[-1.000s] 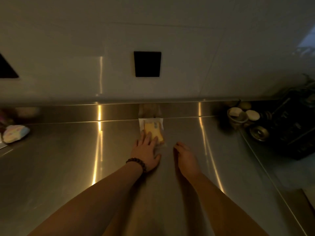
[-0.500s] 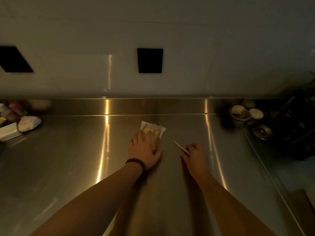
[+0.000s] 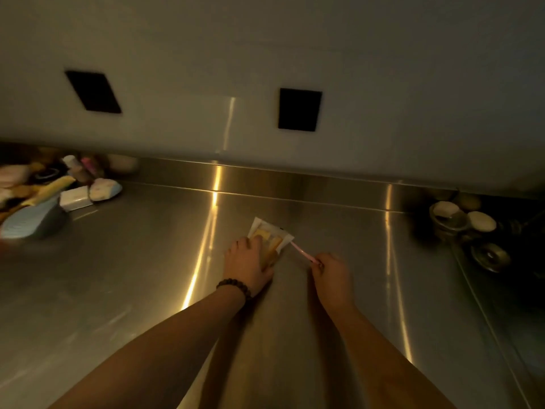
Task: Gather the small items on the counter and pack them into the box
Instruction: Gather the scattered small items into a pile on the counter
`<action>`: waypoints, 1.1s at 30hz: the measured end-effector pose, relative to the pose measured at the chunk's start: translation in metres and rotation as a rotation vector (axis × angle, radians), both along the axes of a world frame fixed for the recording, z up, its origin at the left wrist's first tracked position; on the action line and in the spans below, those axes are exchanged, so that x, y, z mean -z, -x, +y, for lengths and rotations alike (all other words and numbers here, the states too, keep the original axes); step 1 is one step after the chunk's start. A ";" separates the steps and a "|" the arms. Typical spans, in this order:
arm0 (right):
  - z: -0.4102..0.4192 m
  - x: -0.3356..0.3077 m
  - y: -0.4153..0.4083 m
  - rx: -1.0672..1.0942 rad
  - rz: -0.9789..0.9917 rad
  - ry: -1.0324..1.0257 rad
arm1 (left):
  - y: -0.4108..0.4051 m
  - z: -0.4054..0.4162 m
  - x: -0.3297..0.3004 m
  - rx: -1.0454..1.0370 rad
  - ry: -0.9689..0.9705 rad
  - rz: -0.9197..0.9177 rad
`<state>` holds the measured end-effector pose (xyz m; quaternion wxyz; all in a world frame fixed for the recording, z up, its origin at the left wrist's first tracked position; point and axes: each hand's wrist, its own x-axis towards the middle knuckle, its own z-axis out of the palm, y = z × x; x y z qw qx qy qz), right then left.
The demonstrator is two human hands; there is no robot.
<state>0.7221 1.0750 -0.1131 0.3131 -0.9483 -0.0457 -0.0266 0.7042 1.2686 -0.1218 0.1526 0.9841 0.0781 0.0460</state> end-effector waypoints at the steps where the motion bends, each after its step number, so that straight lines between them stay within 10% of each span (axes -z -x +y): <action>1: 0.012 -0.002 0.000 -0.027 -0.005 -0.005 | 0.007 0.012 -0.001 -0.017 0.009 -0.019; 17: 0.314 -0.032 0.033 -0.461 -0.063 -0.105 | 0.123 0.329 -0.047 -0.467 -0.018 -0.118; 33: 0.544 -0.032 0.005 -0.241 0.022 -0.134 | 0.045 0.583 -0.078 -0.329 -0.010 -0.115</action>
